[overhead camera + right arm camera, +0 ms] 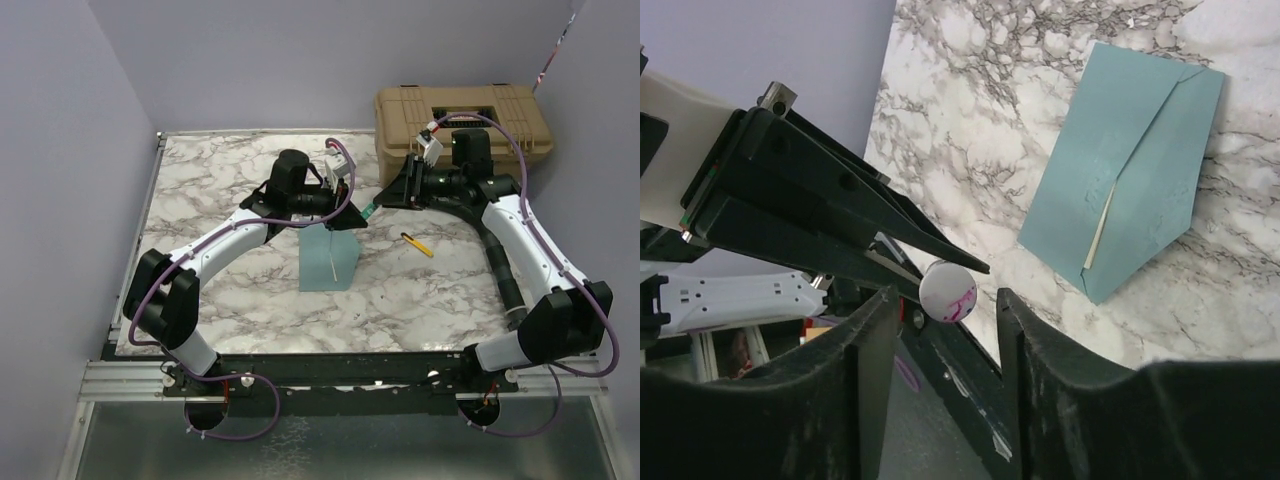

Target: Place the letter into the envelope and seal it

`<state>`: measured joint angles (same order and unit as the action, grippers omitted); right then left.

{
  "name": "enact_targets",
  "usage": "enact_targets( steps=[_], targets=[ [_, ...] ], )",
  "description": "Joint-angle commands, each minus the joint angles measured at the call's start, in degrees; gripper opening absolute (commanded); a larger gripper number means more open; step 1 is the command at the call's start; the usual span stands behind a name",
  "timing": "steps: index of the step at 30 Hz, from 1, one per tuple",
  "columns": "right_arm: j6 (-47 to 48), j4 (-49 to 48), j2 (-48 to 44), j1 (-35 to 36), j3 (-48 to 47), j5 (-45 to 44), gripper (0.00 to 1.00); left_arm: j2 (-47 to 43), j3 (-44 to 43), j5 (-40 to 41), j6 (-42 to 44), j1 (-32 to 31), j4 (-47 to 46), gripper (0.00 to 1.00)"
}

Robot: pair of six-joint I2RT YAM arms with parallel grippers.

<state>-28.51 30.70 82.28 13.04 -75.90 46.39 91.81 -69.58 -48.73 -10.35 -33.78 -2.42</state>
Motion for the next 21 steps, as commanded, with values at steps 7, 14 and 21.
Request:
enact_targets(
  steps=[7,14,21],
  targets=[
    [0.72,-0.84,2.87,0.23,1.10,6.42,0.42,-2.33,1.29,-3.81,1.90,0.40,0.61,0.00],
    [0.20,-2.57,2.72,0.23,2.58,7.45,0.26,-2.35,1.46,-4.24,1.96,0.38,0.66,0.00],
    [-0.32,-2.50,1.40,-0.92,1.33,0.56,0.00,-4.34,6.05,-1.22,1.86,1.45,1.93,0.00]
  ],
)
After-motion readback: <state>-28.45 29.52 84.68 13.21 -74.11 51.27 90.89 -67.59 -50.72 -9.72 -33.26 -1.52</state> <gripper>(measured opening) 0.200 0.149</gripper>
